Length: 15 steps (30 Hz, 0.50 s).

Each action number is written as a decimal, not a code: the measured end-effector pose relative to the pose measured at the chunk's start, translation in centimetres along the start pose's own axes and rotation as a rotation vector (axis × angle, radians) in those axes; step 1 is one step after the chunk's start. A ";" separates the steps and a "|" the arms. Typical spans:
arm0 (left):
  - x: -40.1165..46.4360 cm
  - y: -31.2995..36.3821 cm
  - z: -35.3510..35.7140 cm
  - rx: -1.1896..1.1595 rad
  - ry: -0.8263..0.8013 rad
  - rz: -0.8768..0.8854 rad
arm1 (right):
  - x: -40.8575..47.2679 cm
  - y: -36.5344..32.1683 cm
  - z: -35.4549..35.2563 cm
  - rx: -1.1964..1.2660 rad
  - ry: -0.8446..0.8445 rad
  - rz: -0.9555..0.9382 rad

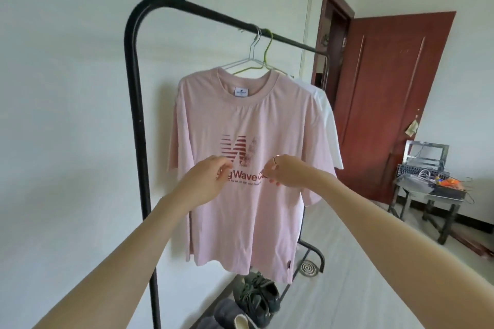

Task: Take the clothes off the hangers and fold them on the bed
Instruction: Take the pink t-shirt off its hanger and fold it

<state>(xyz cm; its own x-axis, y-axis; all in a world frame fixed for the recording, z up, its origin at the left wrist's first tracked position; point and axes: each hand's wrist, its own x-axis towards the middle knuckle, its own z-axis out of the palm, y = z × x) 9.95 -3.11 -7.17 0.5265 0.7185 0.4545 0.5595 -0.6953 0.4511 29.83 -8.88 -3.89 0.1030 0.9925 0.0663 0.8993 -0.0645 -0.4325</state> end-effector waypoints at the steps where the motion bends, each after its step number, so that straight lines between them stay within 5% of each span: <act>1: 2.0 0.3 -0.7 0.029 0.033 0.041 | 1.1 -0.1 -1.8 -0.036 0.044 -0.001; 8: 12.9 1.7 -5.1 0.169 0.218 0.248 | 8.1 -0.2 -9.8 -0.142 0.355 0.007; 15: 21.4 2.3 -8.5 0.593 0.508 0.494 | 14.9 -0.2 -13.6 -0.267 0.502 -0.036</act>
<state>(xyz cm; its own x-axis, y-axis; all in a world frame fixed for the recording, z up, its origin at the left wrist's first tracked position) 17.06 10.57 10.09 0.5269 0.1514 0.8363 0.6565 -0.6975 -0.2874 36.94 4.49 9.38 0.2013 0.8277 0.5239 0.9755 -0.1206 -0.1842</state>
